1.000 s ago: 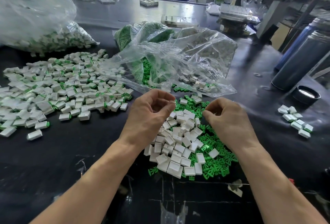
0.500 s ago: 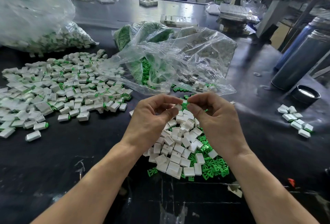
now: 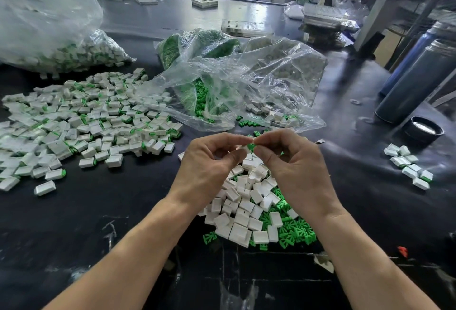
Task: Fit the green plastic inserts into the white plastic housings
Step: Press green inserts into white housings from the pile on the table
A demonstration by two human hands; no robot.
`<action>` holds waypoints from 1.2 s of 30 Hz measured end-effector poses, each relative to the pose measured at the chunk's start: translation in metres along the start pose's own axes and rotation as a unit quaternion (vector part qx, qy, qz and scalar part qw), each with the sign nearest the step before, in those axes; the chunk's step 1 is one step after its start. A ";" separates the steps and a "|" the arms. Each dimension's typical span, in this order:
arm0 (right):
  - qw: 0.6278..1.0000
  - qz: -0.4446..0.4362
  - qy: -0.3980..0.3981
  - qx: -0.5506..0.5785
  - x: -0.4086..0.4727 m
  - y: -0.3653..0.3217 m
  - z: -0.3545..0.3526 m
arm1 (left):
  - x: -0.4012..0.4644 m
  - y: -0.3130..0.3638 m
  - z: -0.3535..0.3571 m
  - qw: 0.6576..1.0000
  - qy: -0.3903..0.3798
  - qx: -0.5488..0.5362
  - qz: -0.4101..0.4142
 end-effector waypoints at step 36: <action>0.991 -0.042 -0.021 -0.126 -0.009 -0.004 0.005 | -0.004 0.008 -0.004 0.985 0.026 0.148 0.084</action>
Point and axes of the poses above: each hand's wrist, its own x-axis towards the middle knuckle, its own z-axis out of the palm, y = z × x, the point moved 8 cm from there along x, towards the middle knuckle, and after that the axes turned 13 degrees about y, right-handed, at the moved point
